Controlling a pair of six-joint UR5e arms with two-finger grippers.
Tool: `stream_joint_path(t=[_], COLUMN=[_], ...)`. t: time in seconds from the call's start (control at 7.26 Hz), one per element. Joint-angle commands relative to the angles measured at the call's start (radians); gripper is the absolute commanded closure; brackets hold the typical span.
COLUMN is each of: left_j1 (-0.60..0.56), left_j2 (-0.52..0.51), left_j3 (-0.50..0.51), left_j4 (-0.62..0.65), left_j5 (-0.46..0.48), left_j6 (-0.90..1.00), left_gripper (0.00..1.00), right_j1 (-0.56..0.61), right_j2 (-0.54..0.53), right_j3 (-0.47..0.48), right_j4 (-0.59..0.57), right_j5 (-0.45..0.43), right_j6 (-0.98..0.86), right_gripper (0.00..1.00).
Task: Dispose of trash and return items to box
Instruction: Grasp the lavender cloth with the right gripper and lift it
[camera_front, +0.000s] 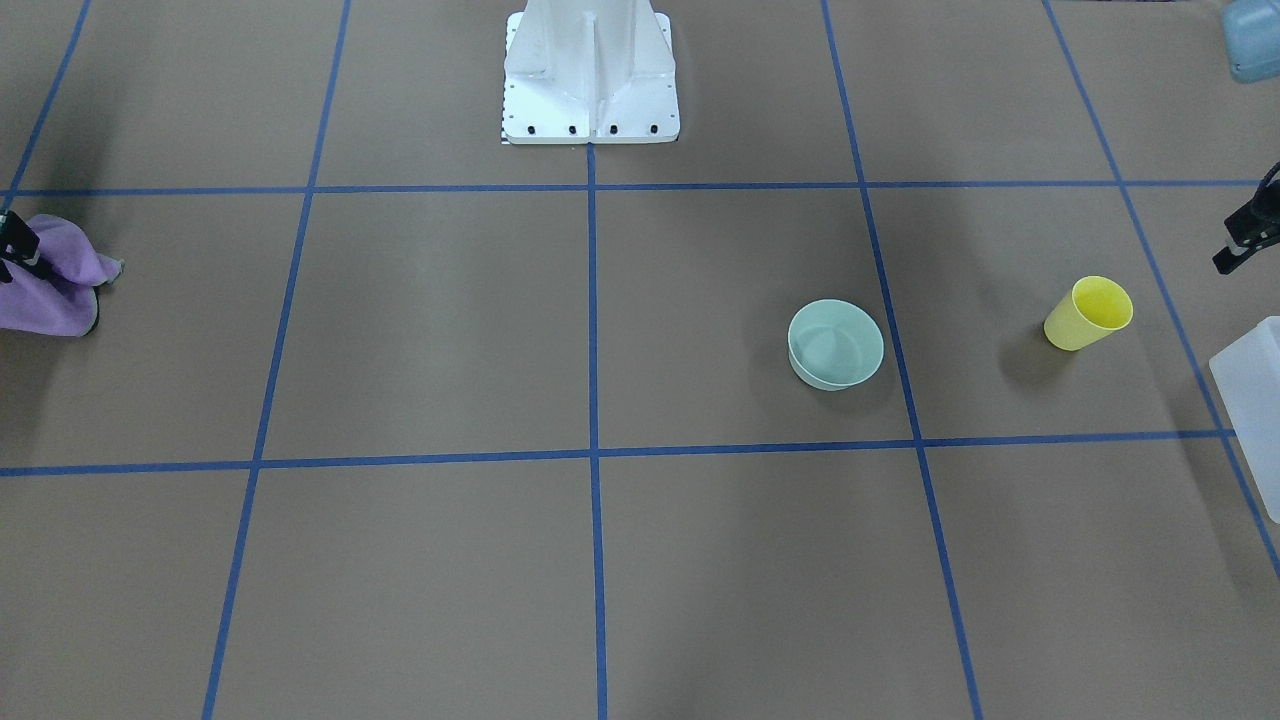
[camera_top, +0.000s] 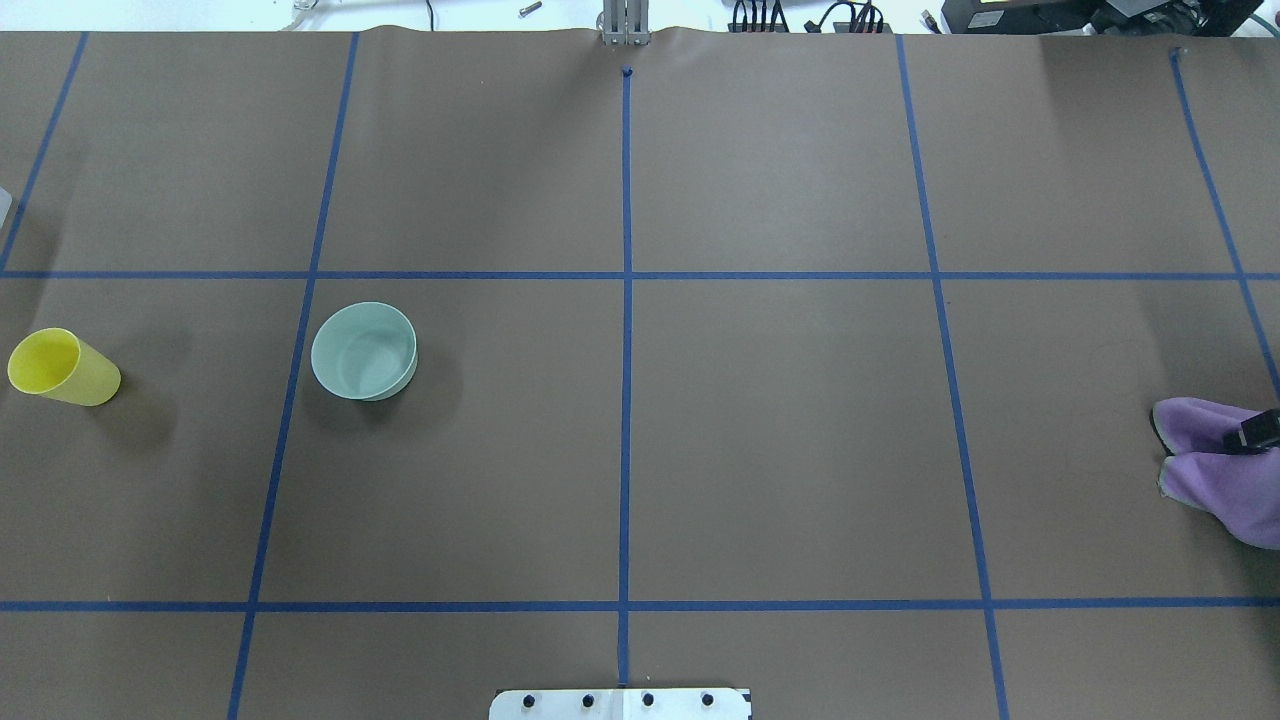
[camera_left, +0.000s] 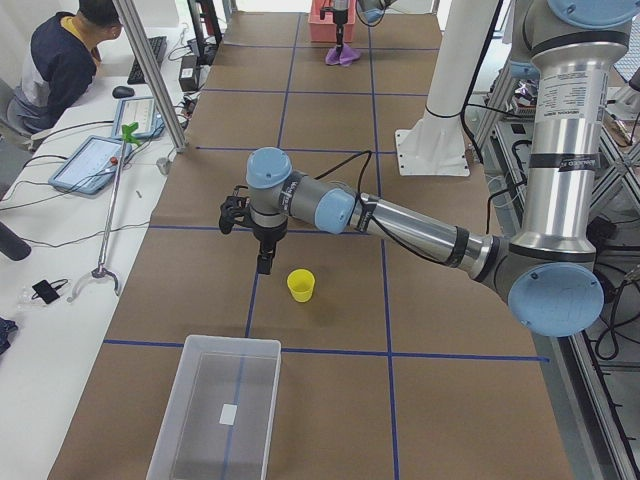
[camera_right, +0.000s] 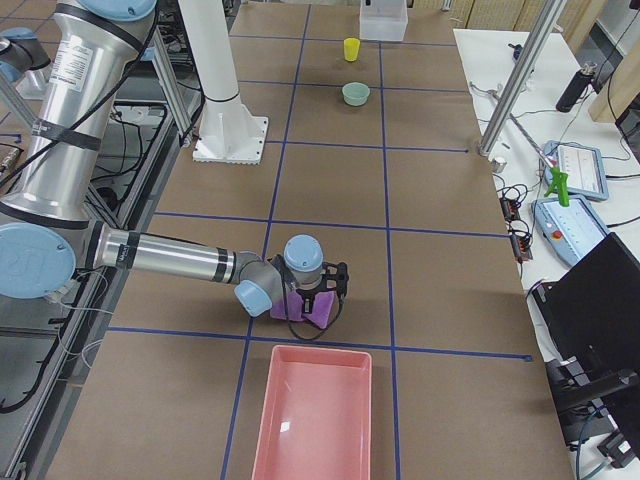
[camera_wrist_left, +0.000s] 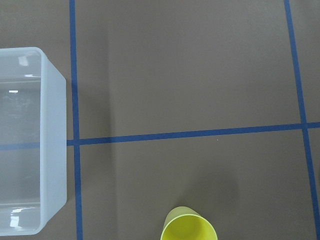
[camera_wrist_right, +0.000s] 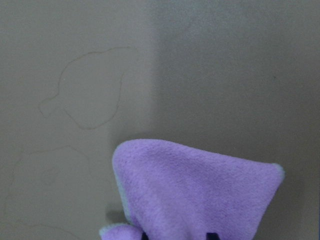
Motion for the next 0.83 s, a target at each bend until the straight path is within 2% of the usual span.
stream_joint_path(t=[0.0,0.14,0.28,0.41,0.55,0.69], left_j1=[0.001,0.001,0.001,0.001,0.001,0.001], left_j2=[0.001,0.002,0.001,0.002,0.002,0.002], left_j3=[0.006,0.006,0.007,0.009,0.018,0.029], left_j4=[0.000,0.000,0.001,0.000,0.000,0.000], left_j5=[0.000,0.000,0.000,0.002,0.002,0.002], left_j6=[0.001,0.001,0.001,0.002,0.004,0.006], left_gripper=[0.02,0.02,0.02,0.02,0.02,0.02], right_j1=[0.020,0.101,0.207,0.252,0.327,0.409], right_j2=[-0.027,-0.049,-0.050,-0.050,-0.050,-0.028], right_j3=[0.068,0.149,0.236,0.337,0.378,0.378], right_j4=[-0.003,-0.040,-0.142,-0.264,-0.407,-0.574], right_j5=[0.011,0.091,0.191,0.192,0.190,0.169], right_j6=[0.000,0.000,-0.014,-0.020,-0.169,-0.401], right_gripper=[1.00,1.00,1.00,1.00,1.00,1.00])
